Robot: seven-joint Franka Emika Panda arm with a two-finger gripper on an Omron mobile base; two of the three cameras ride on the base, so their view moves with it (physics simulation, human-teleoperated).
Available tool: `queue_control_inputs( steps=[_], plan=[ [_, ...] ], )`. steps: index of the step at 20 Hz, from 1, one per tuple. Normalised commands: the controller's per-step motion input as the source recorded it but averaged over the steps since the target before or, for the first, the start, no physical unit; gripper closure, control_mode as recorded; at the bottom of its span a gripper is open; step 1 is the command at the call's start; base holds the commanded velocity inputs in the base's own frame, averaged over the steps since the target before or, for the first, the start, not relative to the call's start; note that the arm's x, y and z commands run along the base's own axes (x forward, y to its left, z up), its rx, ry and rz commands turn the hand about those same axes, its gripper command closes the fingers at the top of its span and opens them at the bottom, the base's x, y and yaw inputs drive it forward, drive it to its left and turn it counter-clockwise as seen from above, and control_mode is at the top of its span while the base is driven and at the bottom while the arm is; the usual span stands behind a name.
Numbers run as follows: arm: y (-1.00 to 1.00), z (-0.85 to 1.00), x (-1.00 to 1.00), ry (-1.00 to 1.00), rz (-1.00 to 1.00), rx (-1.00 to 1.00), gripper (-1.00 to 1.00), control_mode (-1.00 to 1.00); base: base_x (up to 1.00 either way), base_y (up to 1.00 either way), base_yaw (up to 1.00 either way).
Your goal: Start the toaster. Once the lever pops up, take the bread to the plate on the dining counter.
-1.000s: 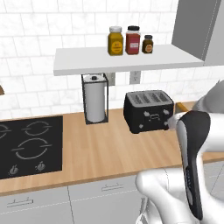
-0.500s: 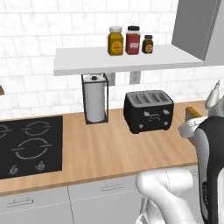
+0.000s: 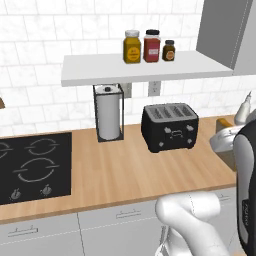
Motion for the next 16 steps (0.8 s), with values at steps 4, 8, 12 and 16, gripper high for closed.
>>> queue_control_inputs(
  steps=[4, 8, 12, 16],
  plan=[
    [0.00, 0.00, 0.00, 0.00, -0.05, 0.06, 1.00, -1.00, 0.00, 0.00, 0.00],
    [0.00, 0.00, 0.00, 0.00, -0.01, 0.00, 1.00, -1.00, 0.00, 0.00, 0.00],
    [0.00, 0.00, 0.00, 0.00, 0.00, 0.00, 1.00, -1.00, 0.00, 0.00, 0.00],
    [0.00, 0.00, 0.00, 0.00, 0.00, 0.00, 1.00, -1.00, 0.00, 0.00, 0.00]
  ],
)
